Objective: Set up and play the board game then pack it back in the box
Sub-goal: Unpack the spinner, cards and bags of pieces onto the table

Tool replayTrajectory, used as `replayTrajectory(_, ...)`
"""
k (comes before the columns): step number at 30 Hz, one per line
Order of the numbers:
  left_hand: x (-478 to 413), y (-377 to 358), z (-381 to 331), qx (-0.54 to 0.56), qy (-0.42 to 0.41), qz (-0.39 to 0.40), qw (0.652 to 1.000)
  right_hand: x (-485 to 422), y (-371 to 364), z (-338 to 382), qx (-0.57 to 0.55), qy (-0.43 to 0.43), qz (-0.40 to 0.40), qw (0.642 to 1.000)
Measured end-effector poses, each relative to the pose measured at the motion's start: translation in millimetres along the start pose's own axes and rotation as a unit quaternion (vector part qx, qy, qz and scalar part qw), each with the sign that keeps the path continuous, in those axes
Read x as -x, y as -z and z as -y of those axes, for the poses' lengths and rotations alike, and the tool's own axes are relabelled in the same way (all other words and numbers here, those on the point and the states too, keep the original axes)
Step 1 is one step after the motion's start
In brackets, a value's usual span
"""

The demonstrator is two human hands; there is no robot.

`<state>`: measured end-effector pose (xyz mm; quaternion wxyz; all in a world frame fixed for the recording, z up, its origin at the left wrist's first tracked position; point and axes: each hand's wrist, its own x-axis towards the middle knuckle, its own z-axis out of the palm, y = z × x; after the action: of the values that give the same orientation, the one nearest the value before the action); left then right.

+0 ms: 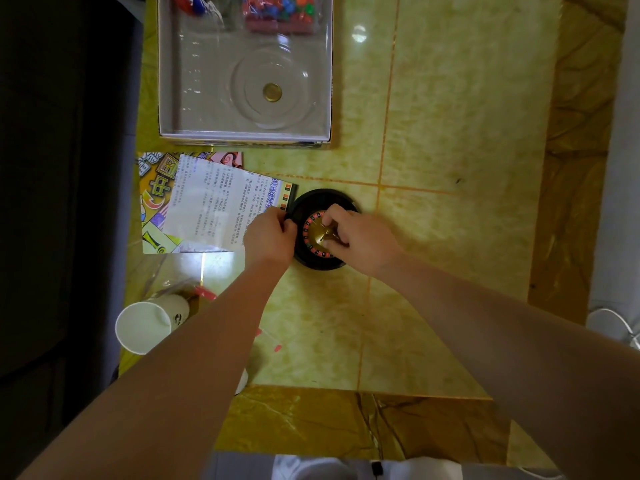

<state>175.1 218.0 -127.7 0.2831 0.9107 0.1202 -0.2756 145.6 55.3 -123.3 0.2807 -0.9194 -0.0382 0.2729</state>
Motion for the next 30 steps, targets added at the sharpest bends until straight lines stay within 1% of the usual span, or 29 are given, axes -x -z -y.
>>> replayTrajectory(2,-1.2,1.1,3.8,-0.007,-0.003,-0.001,1.000,4.5,1.3,0.6,-0.033,0.003,-0.001,0.999)
replayTrajectory(5,0.5,2.9,6.9,0.013,-0.002,0.006,1.000,6.1,6.6,-1.7,-0.103,-0.043,-0.054,0.992)
replayTrajectory(9,4.2,2.9,6.1,0.052,0.011,0.023,0.998,3.9,10.0,-7.5,-0.084,-0.069,-0.088,0.990)
replayTrajectory(13,4.2,0.3,8.9,0.035,0.006,0.021,0.999,1.9,7.5,-9.1,-0.090,-0.058,-0.109,0.988)
replayTrajectory(17,4.3,4.5,13.0,0.033,0.001,0.008,0.999,0.8,8.9,-6.4,-0.061,-0.036,-0.099,0.993)
replayTrajectory(20,3.3,8.9,17.9,0.026,-0.006,0.003,1.000,0.1,5.5,-5.4,-0.071,-0.012,-0.109,0.991)
replayTrajectory(27,0.1,15.6,22.5,0.026,-0.009,0.008,1.000,-1.4,-4.7,-3.1,-0.091,0.013,-0.139,0.986)
replayTrajectory(29,0.9,17.4,22.8,0.026,-0.011,0.008,1.000,-2.4,-4.3,0.3,-0.101,0.010,-0.154,0.983)
replayTrajectory(30,0.8,18.8,23.7,0.025,-0.013,0.002,1.000,-3.6,-3.5,1.9,-0.102,-0.004,-0.164,0.981)
